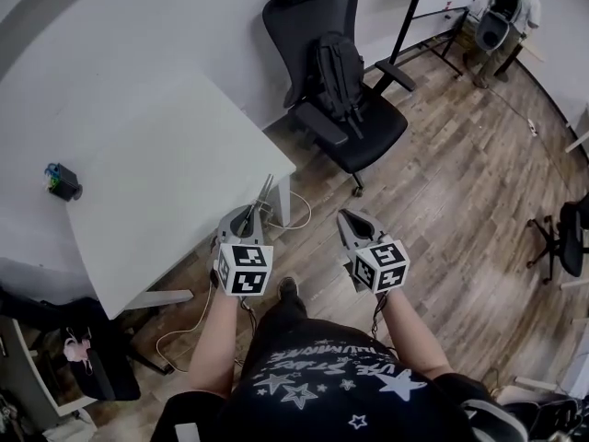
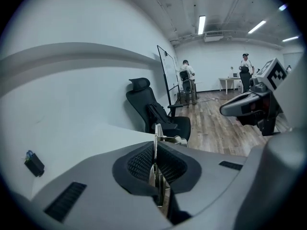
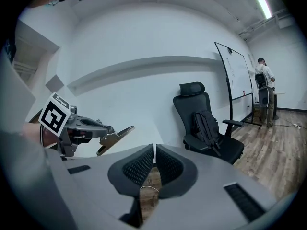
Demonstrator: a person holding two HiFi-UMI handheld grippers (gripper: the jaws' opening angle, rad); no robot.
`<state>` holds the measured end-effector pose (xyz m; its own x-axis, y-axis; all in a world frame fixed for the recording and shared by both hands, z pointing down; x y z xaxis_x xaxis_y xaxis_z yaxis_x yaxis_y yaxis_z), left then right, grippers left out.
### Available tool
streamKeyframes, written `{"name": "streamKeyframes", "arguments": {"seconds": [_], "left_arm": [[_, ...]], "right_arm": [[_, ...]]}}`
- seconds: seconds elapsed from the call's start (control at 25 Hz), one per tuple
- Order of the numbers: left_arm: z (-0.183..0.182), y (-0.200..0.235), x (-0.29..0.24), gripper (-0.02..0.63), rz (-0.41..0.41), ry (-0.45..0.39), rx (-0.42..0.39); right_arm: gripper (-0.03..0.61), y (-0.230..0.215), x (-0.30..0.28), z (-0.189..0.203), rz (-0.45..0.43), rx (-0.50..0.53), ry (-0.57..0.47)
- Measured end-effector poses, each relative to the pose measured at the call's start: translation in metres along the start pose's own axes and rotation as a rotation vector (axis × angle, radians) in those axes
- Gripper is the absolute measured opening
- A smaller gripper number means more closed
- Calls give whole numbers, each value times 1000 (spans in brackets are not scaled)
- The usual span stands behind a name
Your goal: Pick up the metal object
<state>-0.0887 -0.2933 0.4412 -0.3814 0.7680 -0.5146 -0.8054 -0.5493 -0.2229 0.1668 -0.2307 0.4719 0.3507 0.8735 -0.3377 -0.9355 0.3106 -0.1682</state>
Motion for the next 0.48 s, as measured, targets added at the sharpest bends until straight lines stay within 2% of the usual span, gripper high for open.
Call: {"name": "streamKeyframes", "arguments": {"seconds": [0.48], "left_arm": [[44, -60, 80, 26, -3, 5, 88]], "right_arm": [[51, 25, 81, 37, -39, 41, 9]]}}
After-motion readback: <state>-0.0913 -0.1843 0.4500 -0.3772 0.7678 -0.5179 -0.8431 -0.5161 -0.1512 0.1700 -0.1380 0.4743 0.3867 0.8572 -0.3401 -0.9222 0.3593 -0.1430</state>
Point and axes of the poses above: the fingertips, and each gripper's own axes: x backward along the fingers, y to its left, z out of its underside, the point moved 10 cm from there along x, backward along the fingers, and after that the axes turned 2 degrees about x, right-handed, at the moved point
